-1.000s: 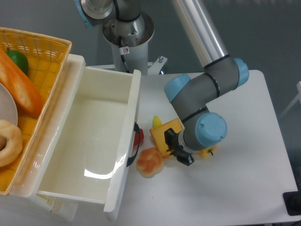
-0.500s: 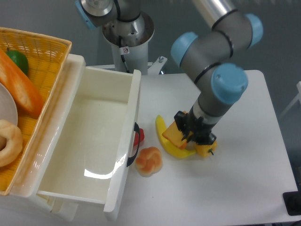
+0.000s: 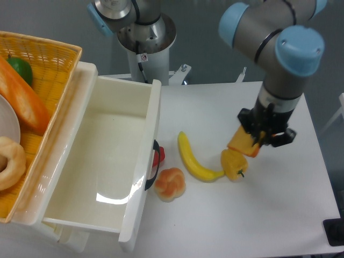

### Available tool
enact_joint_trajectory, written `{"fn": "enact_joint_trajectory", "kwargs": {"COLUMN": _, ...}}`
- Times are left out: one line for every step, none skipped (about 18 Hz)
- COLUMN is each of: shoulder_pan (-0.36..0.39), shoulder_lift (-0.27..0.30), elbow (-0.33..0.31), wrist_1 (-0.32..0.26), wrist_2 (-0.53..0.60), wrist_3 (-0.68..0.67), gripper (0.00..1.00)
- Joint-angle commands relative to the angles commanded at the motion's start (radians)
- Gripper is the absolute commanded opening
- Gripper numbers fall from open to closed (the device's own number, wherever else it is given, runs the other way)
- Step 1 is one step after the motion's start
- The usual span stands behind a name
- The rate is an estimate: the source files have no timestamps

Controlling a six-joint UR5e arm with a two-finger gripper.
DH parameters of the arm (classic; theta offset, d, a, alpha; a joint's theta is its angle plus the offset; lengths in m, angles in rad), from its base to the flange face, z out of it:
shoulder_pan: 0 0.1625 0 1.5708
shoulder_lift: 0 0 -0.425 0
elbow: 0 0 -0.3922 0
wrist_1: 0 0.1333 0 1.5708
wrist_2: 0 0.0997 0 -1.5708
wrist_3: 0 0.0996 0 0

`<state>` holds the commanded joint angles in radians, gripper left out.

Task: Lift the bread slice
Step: 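Lift the held bread slice up off the banana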

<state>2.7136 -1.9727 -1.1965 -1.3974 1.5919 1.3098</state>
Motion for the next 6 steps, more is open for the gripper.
{"fn": "enact_joint_trajectory", "kwargs": {"shoulder_pan": -0.002, "shoulder_lift": 0.005, "elbow": 0.0, "wrist_1": -0.005, "wrist_2": 0.032, "wrist_3": 0.009, "gripper": 0.0}}
{"fn": "enact_joint_trajectory", "kwargs": {"shoulder_pan": -0.003, "shoulder_lift": 0.005, "elbow": -0.003, "wrist_1": -0.011, "wrist_2": 0.04, "wrist_3": 0.011, "gripper": 0.0}}
{"fn": "enact_joint_trajectory", "kwargs": {"shoulder_pan": -0.003, "shoulder_lift": 0.005, "elbow": -0.005, "wrist_1": -0.024, "wrist_2": 0.042, "wrist_3": 0.012, "gripper": 0.0}}
{"fn": "enact_joint_trajectory", "kwargs": {"shoulder_pan": -0.003, "shoulder_lift": 0.006, "elbow": -0.009, "wrist_1": -0.034, "wrist_2": 0.042, "wrist_3": 0.012, "gripper": 0.0}}
{"fn": "enact_joint_trajectory", "kwargs": {"shoulder_pan": -0.005, "shoulder_lift": 0.008, "elbow": -0.014, "wrist_1": -0.037, "wrist_2": 0.042, "wrist_3": 0.012, "gripper": 0.0}}
{"fn": "enact_joint_trajectory", "kwargs": {"shoulder_pan": -0.006, "shoulder_lift": 0.014, "elbow": -0.024, "wrist_1": -0.04, "wrist_2": 0.042, "wrist_3": 0.014, "gripper": 0.0}}
